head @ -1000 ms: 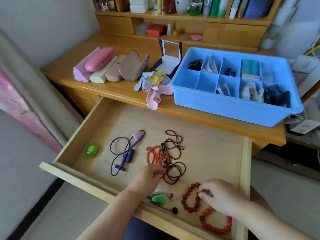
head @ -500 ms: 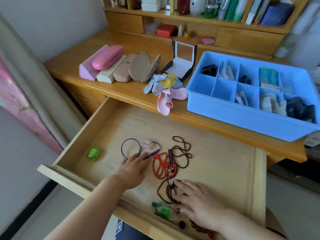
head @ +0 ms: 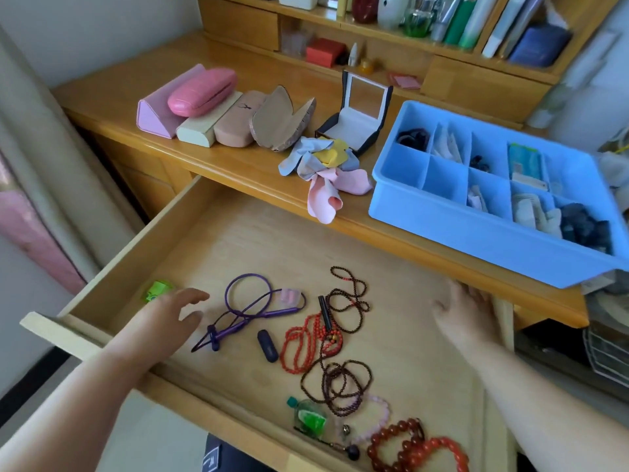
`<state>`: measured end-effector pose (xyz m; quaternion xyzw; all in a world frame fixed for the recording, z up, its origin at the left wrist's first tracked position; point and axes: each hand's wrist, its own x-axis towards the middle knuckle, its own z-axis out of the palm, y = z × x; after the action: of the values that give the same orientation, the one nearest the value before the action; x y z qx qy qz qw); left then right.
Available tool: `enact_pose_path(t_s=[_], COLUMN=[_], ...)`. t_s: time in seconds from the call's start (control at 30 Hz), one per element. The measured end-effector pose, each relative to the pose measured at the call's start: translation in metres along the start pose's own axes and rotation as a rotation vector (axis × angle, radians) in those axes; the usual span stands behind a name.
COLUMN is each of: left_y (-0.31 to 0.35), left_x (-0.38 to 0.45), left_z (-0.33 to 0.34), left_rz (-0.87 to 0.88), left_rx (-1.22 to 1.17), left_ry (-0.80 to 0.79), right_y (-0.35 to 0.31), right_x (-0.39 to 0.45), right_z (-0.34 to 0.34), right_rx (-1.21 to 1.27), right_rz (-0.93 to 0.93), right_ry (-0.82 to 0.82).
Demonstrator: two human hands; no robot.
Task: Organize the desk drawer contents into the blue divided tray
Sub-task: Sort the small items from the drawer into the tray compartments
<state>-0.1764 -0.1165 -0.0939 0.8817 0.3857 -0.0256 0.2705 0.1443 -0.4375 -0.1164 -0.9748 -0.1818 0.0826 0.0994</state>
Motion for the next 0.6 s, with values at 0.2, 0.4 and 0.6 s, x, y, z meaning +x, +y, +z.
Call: enact_pose_path(t_s=[0.2, 0.4, 0.6], left_y=[0.000, -0.012, -0.057], left_x=[0.001, -0.006, 0.026], left_z=[0.003, -0.004, -0.024], left_rz=[-0.030, 0.164, 0.081], left_rx=[0.014, 0.023, 0.176], left_ry=[-0.032, 0.022, -0.108], right_y=[-0.029, -0.103, -0.121], right_x=[0.029, 0.014, 0.047], right_z=[0.022, 0.053, 0.032], right_rx=[-0.134, -0.014, 0.054], right_rz=[0.088, -0.339, -0.053], right_ry=[-0.171, -0.184, -0.122])
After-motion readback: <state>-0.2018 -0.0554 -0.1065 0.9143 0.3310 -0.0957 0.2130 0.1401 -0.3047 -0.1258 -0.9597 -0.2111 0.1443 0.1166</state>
